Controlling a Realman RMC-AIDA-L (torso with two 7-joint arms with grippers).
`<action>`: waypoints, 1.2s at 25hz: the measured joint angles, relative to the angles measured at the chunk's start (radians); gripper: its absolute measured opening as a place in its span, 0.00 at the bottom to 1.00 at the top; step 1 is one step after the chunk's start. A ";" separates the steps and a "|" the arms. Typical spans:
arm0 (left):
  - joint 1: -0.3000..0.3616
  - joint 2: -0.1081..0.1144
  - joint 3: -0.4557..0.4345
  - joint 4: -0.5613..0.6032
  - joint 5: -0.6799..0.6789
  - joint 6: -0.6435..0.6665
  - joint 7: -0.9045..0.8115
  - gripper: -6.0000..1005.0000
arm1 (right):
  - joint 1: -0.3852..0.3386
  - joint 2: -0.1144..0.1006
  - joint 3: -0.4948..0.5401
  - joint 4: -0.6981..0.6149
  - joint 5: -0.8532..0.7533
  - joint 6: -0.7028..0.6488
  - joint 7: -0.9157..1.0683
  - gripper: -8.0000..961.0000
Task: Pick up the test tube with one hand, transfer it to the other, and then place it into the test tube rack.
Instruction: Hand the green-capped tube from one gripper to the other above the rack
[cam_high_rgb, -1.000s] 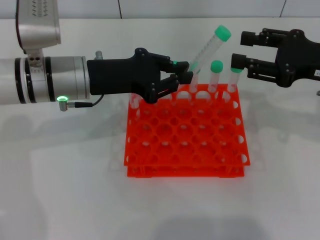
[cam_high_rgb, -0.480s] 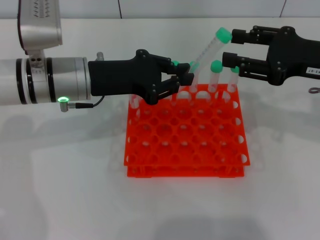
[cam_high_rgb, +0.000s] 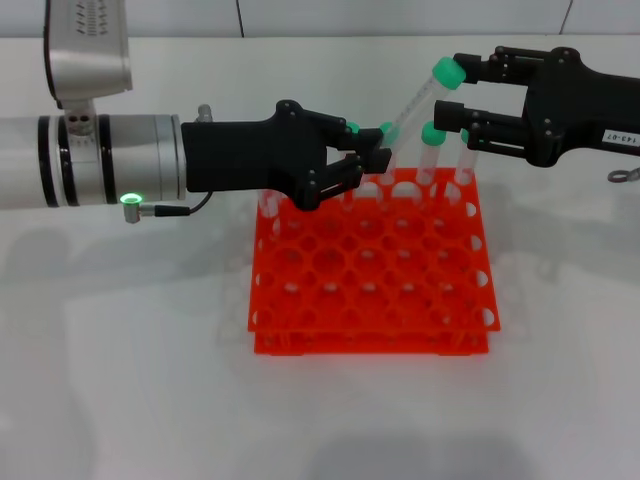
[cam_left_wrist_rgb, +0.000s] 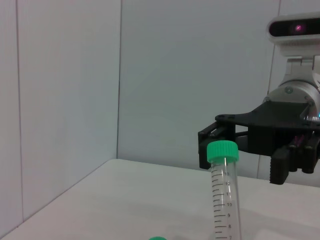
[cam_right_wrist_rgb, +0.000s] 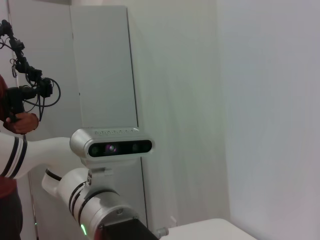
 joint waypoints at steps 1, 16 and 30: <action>0.000 0.000 0.000 -0.001 0.000 0.000 0.000 0.18 | 0.000 0.000 0.000 0.000 0.000 0.000 0.000 0.60; 0.000 -0.002 0.013 -0.001 -0.008 0.001 0.000 0.18 | 0.008 0.000 -0.001 0.002 0.000 -0.001 -0.001 0.59; 0.000 -0.002 0.013 -0.001 -0.011 0.007 0.000 0.18 | 0.015 0.000 -0.001 0.009 0.000 0.014 -0.001 0.59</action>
